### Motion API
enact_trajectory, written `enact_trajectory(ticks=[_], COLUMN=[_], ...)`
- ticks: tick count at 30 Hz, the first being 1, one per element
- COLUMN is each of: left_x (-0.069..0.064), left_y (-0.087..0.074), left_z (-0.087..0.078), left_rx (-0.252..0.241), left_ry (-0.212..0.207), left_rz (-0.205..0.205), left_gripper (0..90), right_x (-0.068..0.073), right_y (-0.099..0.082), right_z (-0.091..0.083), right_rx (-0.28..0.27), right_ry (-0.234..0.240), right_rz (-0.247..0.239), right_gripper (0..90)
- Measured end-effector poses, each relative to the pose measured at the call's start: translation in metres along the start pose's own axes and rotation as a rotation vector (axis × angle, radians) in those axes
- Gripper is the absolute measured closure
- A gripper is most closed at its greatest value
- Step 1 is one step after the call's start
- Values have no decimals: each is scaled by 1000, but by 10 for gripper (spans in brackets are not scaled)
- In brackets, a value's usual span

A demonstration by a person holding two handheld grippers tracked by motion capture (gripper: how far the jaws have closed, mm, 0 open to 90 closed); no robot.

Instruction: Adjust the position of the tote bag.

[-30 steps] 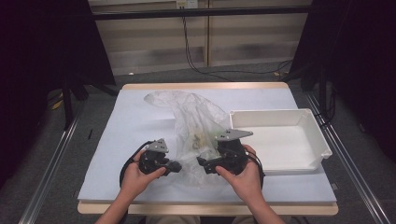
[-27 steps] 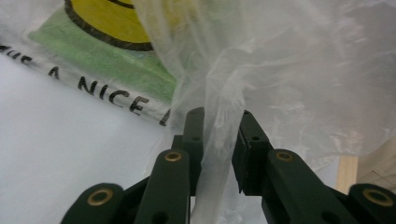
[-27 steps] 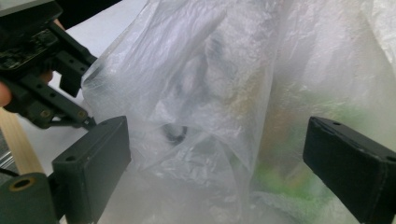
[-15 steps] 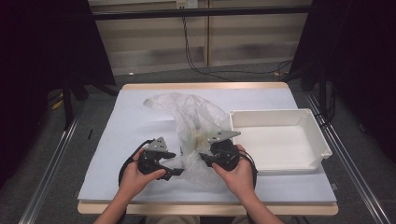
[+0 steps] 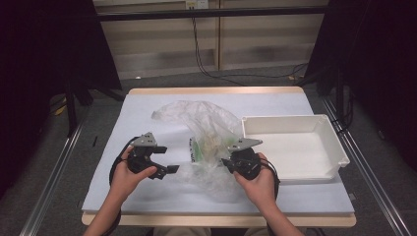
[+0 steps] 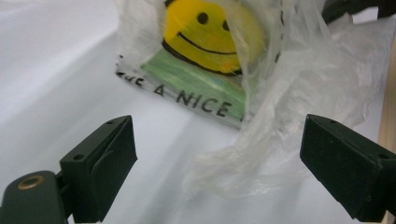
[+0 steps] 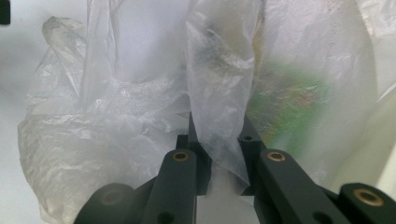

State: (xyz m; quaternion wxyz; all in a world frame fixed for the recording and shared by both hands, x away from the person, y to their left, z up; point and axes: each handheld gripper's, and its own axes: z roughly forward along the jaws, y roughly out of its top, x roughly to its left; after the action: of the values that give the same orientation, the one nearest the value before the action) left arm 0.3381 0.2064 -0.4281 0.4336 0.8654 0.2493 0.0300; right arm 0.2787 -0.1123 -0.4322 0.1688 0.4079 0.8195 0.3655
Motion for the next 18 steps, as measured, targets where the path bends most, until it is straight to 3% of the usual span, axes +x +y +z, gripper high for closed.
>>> enact_trajectory(ticks=[2,3,5,6,8,10,13,14,18], left_x=[2,2,5,5,8,10,15,17,25], left_y=[2,2,4,5,8,10,14,14,22], left_z=[9,15,27,31,39,43,53,56,66], left_rx=[31,25,37,36,76,54,37,7,25], left_ry=[8,16,-3,2,50,37,74,68,103], left_rz=[24,32,12,20,68,69,97,97,117], left_gripper=[74,73,58,68,91,146,200,219,244], right_x=[0,0,0,1,1,0,0,0,0], right_y=[-1,-1,-1,-1,-1,-1,-1,-1,1], right_z=[0,0,0,0,-1,0,2,3,5], right_rx=[4,6,1,3,0,3,4,8,3], right_ry=[1,1,1,-1,2,6,12,12,21], right_rz=[11,12,10,3,1,2,6,3,-5], right_gripper=[818,817,815,814,814,814,813,812,808])
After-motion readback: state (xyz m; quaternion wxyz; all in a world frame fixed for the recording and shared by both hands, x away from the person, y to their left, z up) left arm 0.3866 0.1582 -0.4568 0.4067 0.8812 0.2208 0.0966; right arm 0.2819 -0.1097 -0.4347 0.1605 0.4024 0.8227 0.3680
